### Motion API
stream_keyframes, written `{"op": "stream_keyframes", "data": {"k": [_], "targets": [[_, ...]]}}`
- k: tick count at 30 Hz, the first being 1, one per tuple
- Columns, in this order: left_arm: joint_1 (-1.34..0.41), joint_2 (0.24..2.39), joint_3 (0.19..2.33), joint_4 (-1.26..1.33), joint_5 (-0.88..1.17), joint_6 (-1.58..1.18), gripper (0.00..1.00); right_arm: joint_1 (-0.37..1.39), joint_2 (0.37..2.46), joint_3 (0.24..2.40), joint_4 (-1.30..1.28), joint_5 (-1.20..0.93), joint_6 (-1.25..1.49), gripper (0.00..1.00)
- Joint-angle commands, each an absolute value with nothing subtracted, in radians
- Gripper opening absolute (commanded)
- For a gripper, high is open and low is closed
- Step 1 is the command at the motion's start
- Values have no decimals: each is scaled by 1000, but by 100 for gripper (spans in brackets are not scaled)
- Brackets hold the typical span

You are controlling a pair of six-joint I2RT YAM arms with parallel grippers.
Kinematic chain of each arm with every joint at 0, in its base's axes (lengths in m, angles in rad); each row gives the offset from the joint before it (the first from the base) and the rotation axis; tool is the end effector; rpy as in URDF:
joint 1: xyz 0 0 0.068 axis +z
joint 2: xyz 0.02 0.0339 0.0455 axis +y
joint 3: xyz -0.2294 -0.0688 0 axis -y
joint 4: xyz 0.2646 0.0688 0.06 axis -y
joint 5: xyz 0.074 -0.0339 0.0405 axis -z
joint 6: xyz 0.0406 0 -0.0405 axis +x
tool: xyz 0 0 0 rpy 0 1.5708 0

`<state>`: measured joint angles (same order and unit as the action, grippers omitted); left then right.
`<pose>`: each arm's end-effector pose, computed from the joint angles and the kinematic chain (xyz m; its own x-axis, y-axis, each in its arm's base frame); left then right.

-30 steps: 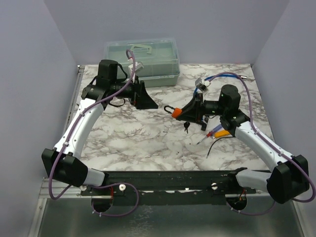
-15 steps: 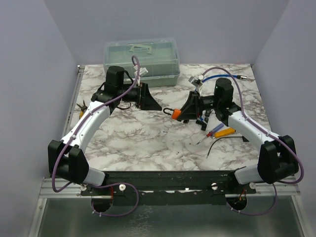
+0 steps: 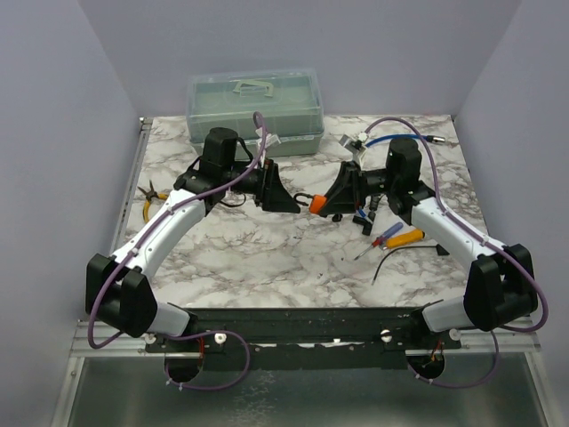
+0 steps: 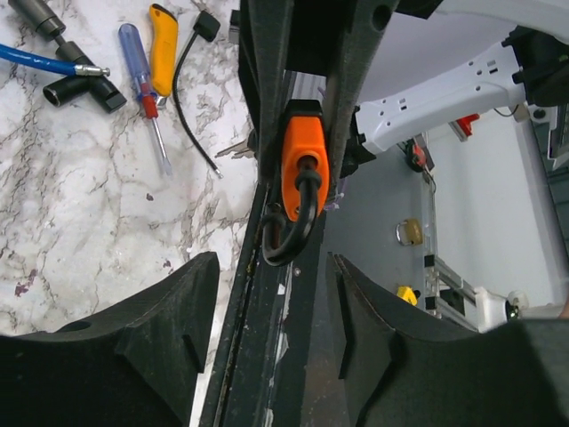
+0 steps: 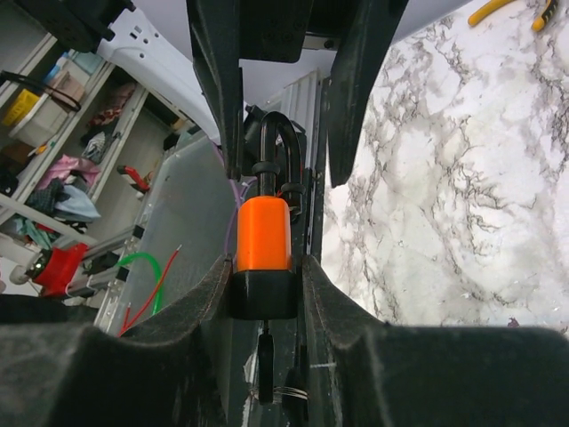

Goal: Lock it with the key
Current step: Lock the lock.

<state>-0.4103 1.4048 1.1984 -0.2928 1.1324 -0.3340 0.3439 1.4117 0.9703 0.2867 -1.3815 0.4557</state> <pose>0.2911 -0.1667 0.3006 -0.7092 0.1567 -0.6874 0.7047 0.1308 -0.6973 0.2965 0.1485 0.2686 -0.5602 -0.1127 -0.8206 -0.8135 -0.1119 0.5707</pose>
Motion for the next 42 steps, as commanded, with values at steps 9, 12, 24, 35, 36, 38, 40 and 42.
{"op": "stream_keyframes", "data": {"k": [9,12,24,35,36,38,40,42], "targets": [[-446,1352,1219,-269,1135,-256,46,342,1406,1029,197,-1435,371,1],[-448,1346,1220,-268,1129,-246,44,344,1404,1039,157,-1433,334,0],[-460,1333,1209,-268,1099,-212,40,350,1422,1080,34,-1442,248,1],[-469,1325,1218,-264,1058,-159,40,357,1433,1087,20,-1448,242,1],[-469,1324,1223,-264,1047,-150,40,358,1430,1085,20,-1448,242,1],[-469,1325,1234,-271,1035,-134,41,359,1429,1083,20,-1450,242,1],[-470,1329,1248,-296,1028,-89,42,359,1429,1079,21,-1450,243,1],[-469,1335,1262,-320,1011,-59,42,360,1429,1076,27,-1450,248,1]]}}
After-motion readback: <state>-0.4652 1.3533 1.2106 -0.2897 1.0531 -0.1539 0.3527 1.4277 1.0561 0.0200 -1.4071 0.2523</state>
